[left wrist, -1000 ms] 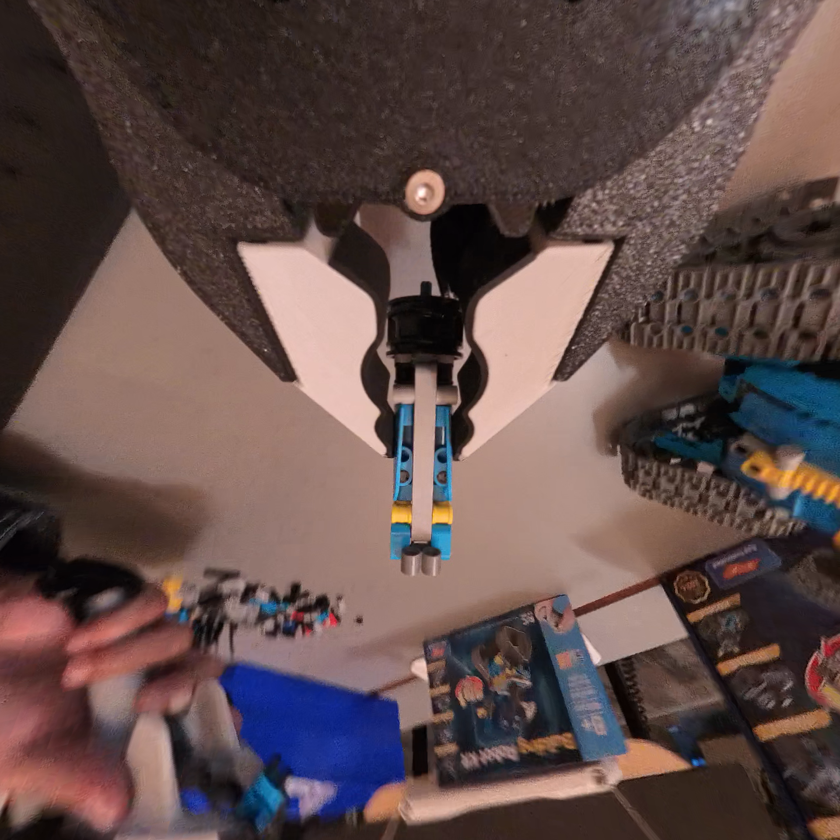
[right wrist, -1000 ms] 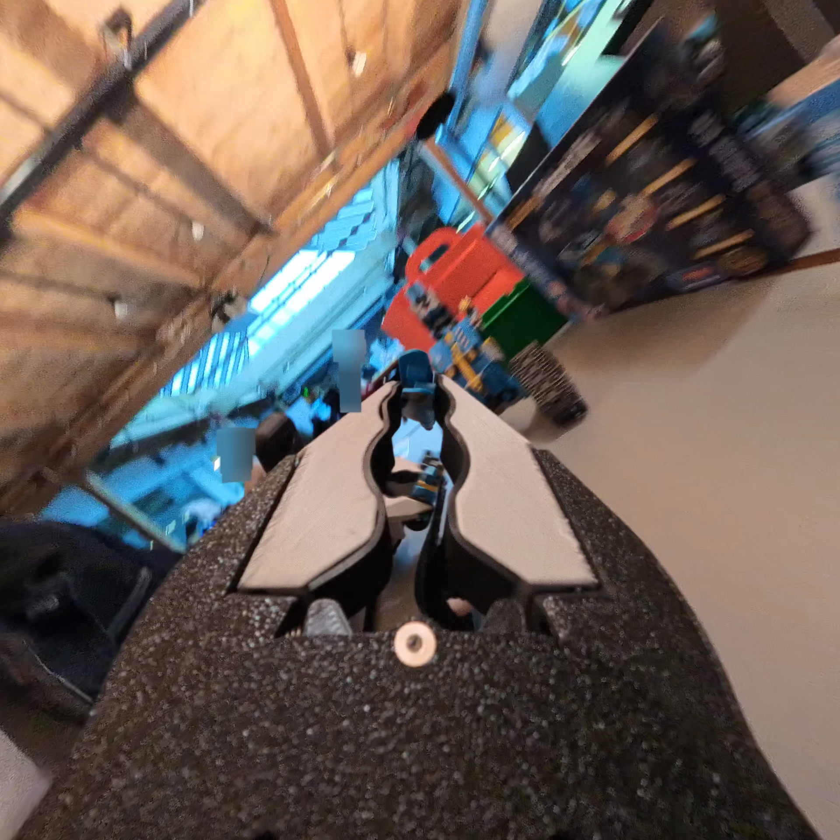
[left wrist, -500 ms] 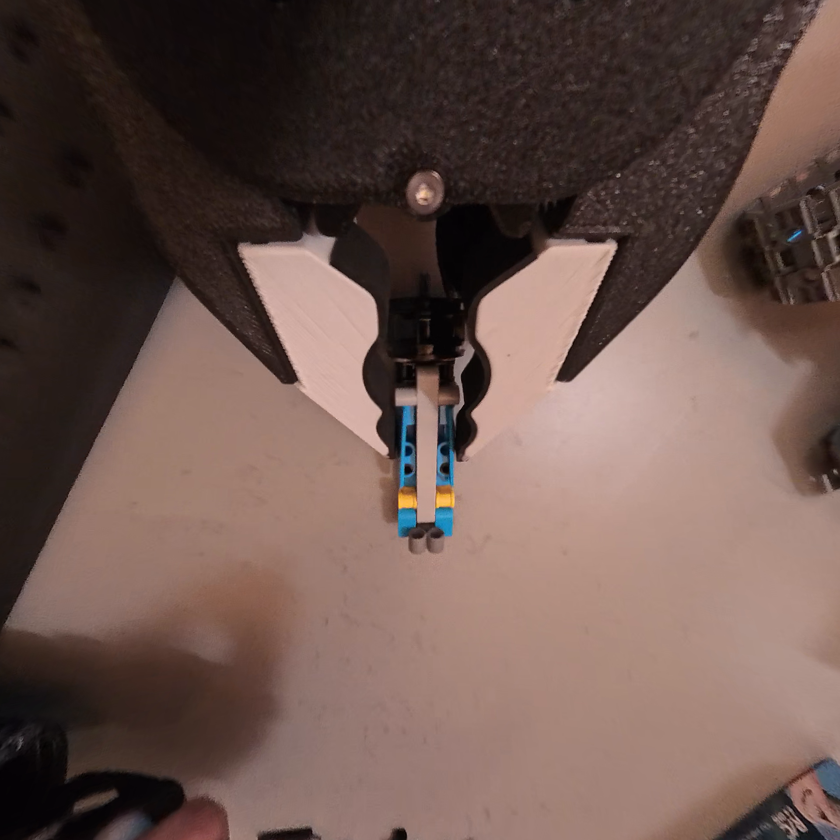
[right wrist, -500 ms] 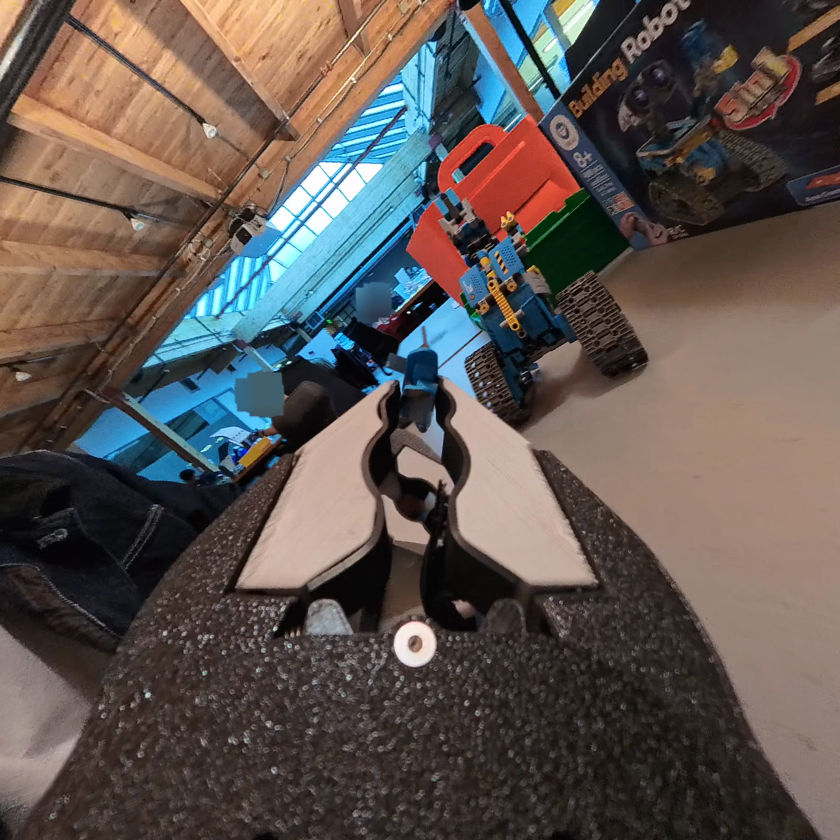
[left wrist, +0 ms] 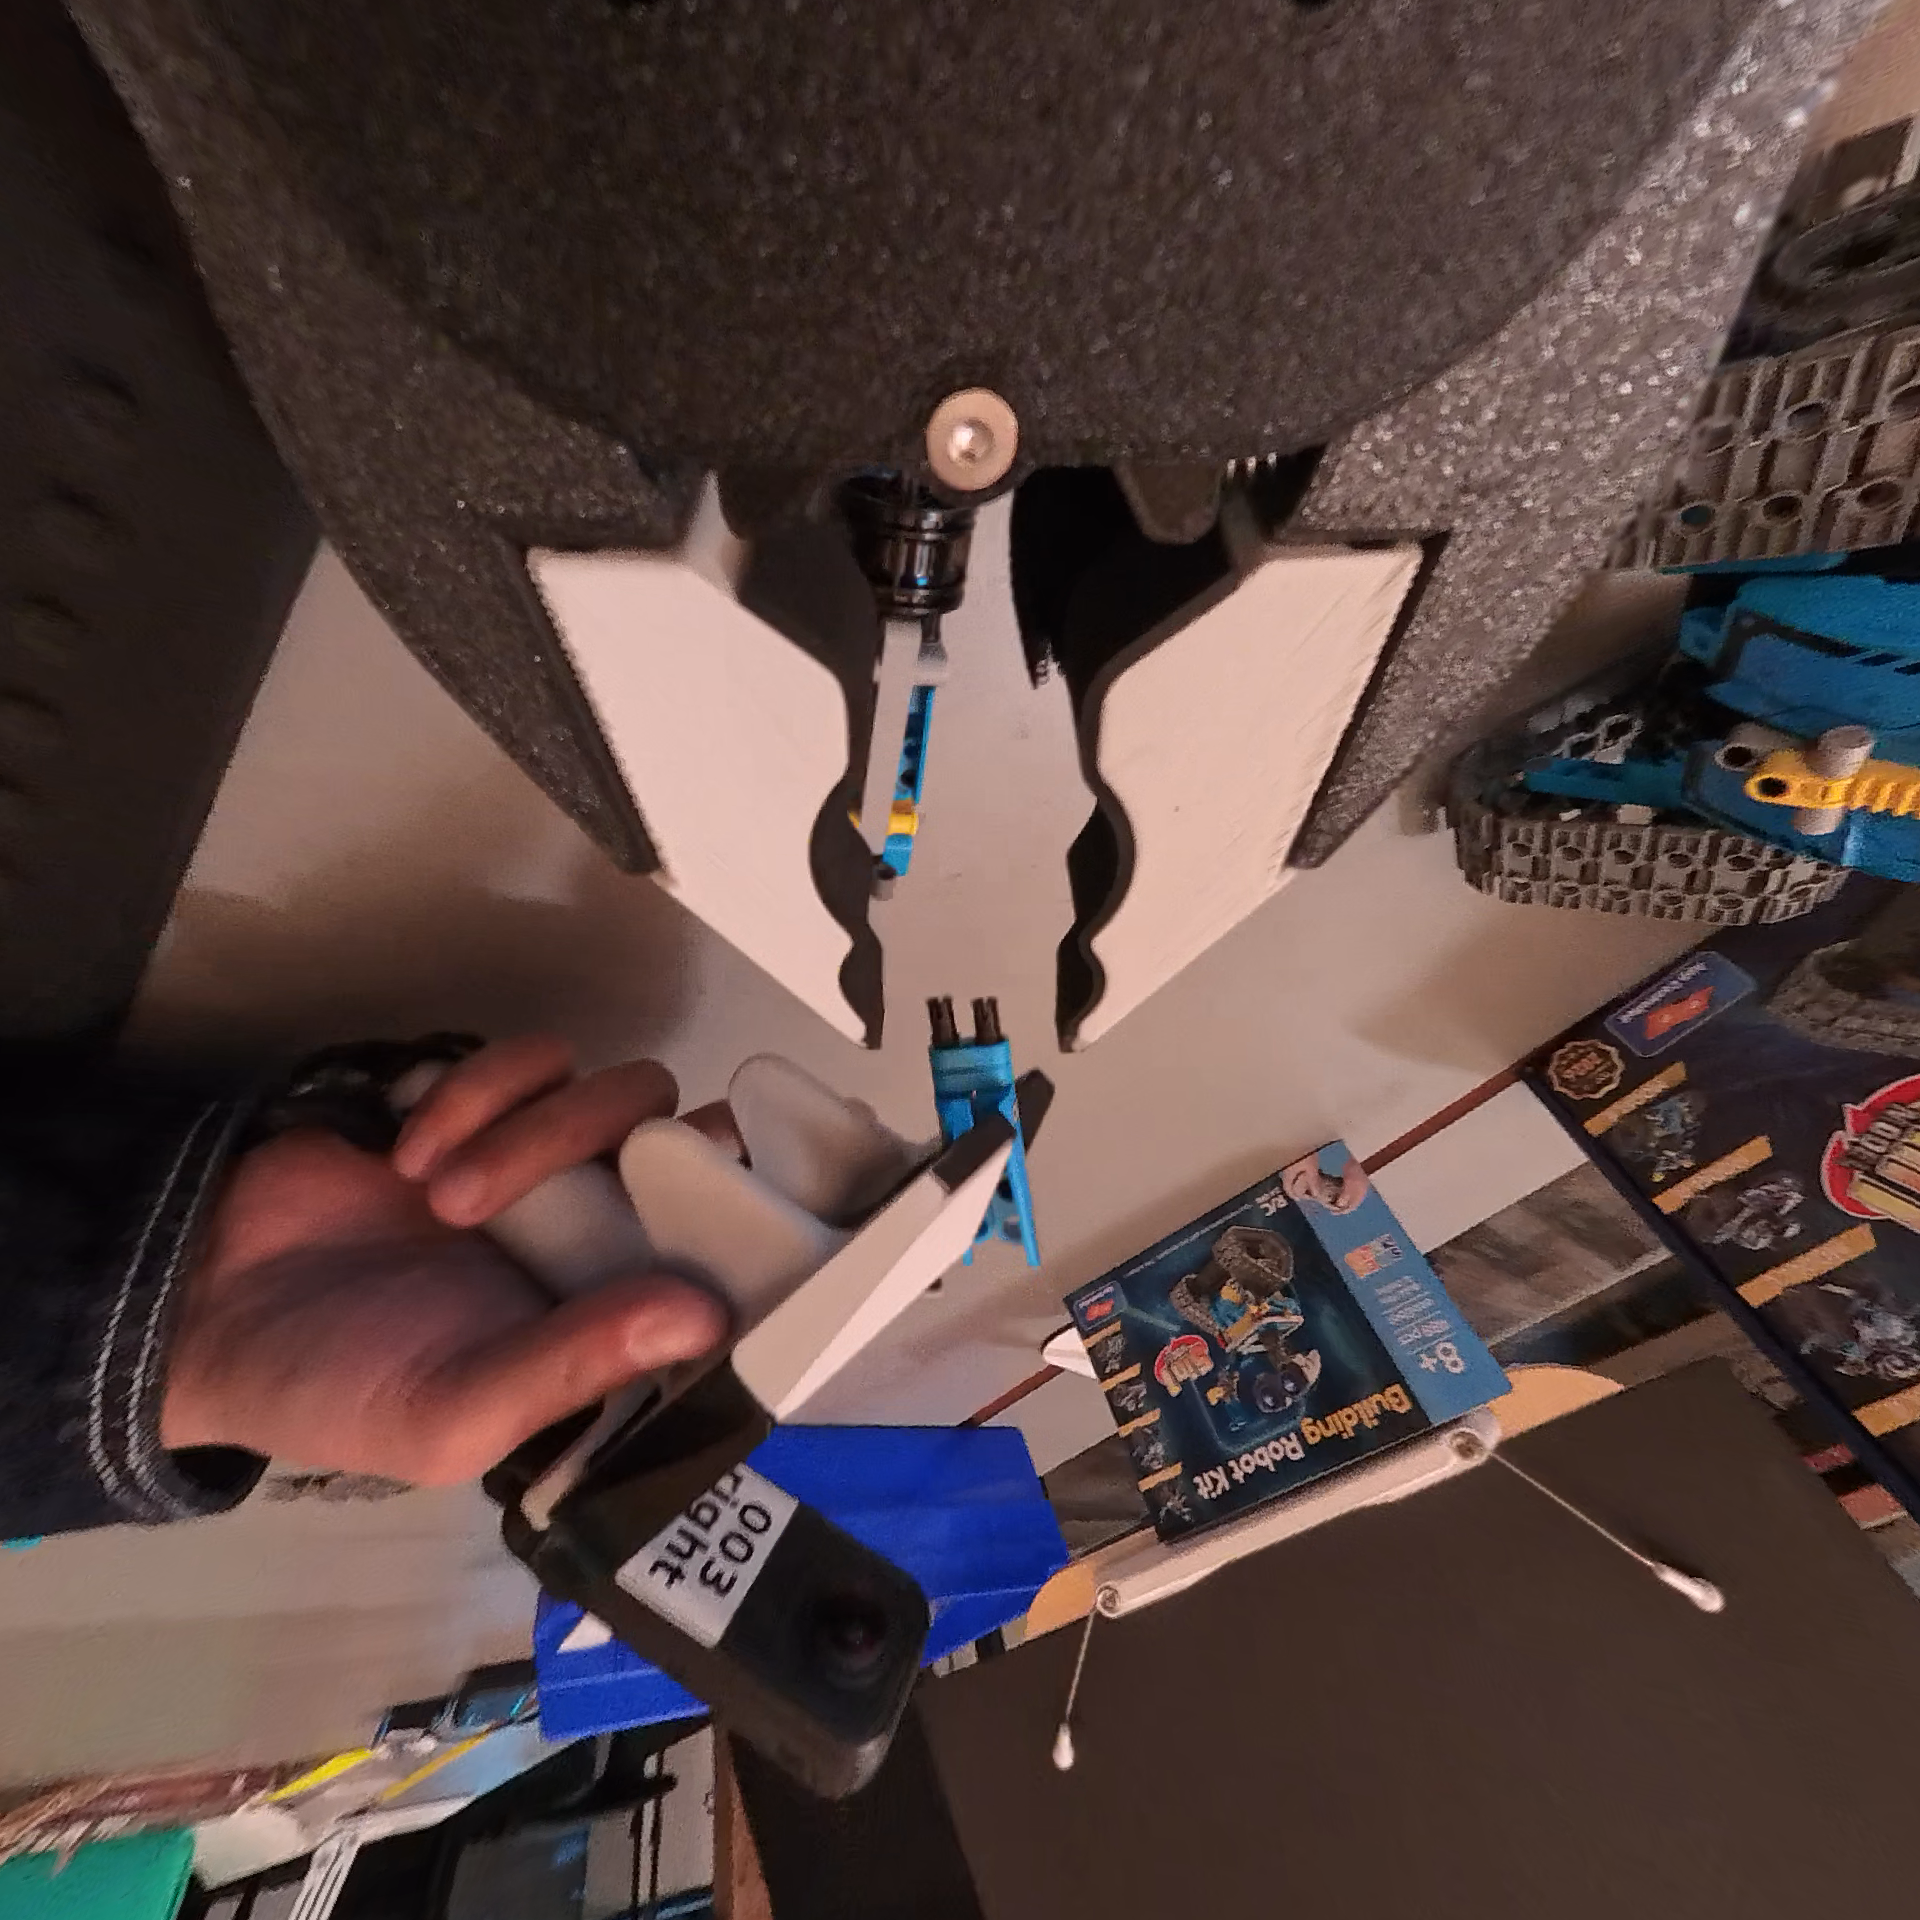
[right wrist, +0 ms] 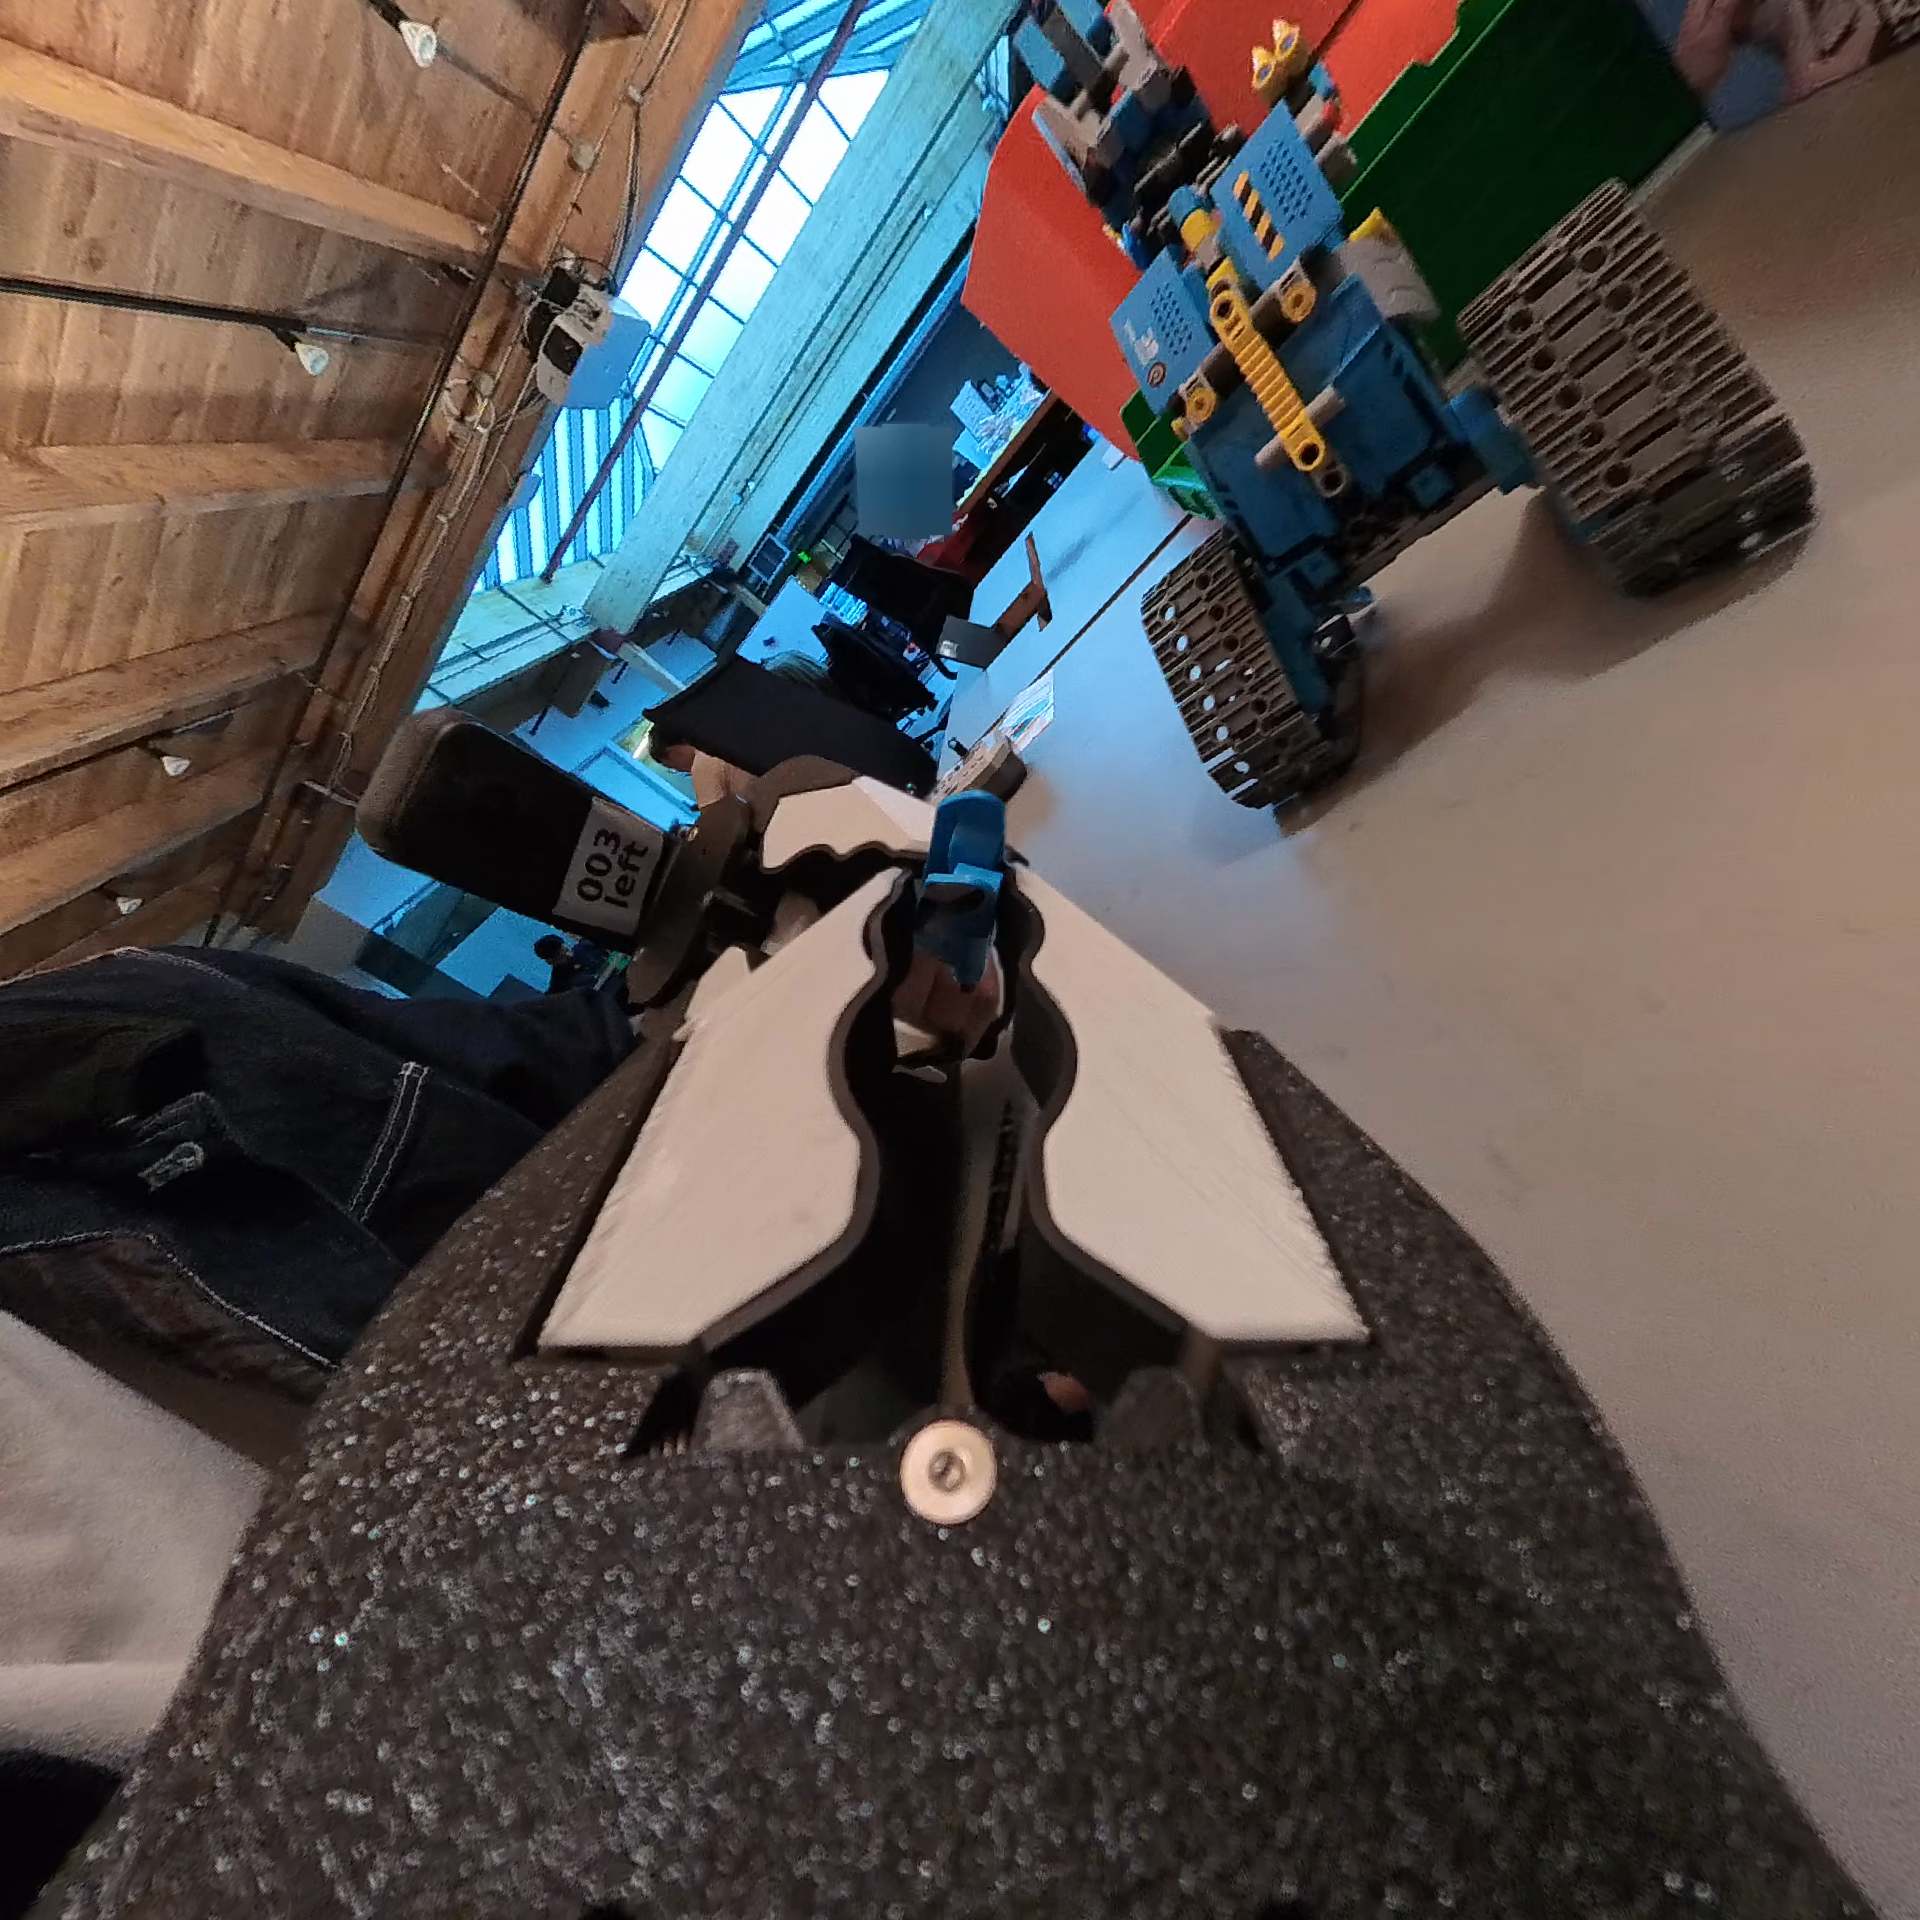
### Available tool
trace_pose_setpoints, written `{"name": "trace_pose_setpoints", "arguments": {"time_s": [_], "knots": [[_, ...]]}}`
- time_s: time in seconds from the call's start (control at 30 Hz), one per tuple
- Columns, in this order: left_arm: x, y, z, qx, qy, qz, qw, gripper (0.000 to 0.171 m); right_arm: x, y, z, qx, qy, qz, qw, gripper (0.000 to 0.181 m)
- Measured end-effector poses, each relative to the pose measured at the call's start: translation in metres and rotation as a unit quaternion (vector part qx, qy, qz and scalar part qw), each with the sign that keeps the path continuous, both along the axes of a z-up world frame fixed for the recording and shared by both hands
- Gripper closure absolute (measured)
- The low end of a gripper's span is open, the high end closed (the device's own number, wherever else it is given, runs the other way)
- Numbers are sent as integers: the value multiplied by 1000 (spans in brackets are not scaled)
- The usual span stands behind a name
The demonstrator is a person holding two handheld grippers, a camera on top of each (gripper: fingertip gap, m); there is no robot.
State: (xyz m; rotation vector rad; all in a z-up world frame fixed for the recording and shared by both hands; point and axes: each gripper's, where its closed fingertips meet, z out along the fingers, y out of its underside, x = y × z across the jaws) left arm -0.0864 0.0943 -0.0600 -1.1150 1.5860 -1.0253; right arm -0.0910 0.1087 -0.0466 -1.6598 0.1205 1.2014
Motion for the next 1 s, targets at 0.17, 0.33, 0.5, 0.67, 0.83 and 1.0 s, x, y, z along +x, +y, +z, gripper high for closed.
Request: {"name": "trace_pose_setpoints", "arguments": {"time_s": [0.17,0.33,0.5,0.67,0.83,1.0], "knots": [[0,3,1,3,-4,9,1000,153,-4,1,-2,-3,1,4,1000,167],[1,7,-7,17,18,21,999,157,-2,5,-9,-12,-24,-15,1000,168],[-1,5,-2,28,0,23,999,157,-2,2,-2,-1,3,-6,1000,170],[-1,6,5,43,-18,35,998,157,0,2,5,9,16,-14,1000,170],[-2,8,7,59,-27,47,997,158,2,1,7,11,16,-17,1000,170],[-13,29,13,65,-42,91,993,171,72,-7,28,46,106,-132,984,170]]}}
